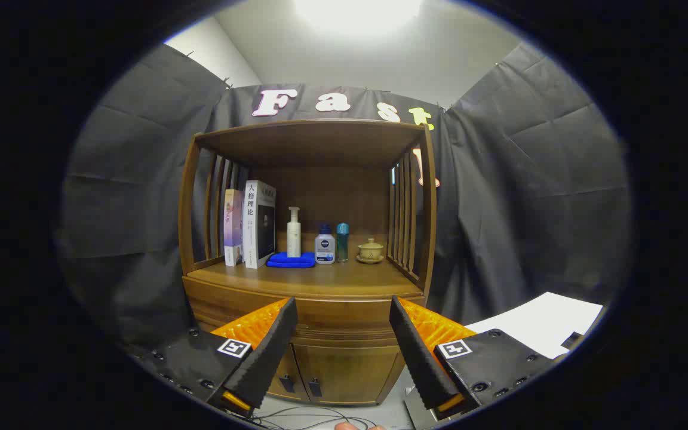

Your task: Pull open the drawer, take out the items inside it, and place them on the countertop above the cabinet.

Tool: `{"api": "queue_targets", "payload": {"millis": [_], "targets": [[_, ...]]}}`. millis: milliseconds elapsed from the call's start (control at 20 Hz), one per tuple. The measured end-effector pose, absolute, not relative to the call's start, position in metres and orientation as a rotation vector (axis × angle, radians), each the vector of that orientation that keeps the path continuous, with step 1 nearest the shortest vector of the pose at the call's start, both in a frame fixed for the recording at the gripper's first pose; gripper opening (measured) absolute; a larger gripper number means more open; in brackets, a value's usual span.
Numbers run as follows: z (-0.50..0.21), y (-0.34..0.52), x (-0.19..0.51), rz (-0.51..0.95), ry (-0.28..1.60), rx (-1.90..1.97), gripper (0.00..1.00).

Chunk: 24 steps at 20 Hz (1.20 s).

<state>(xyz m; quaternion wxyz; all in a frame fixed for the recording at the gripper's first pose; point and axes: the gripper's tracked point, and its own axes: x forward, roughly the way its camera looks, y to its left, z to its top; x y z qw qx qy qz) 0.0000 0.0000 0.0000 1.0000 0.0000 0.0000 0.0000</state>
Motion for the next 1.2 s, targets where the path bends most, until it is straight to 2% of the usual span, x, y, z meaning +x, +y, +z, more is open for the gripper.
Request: {"api": "queue_targets", "payload": {"millis": [350,1200], "targets": [[-0.003,0.003,0.010,-0.029,-0.022,-0.069,0.98],[-0.036,0.030,0.024,0.038,0.025,-0.051,0.98]]}}
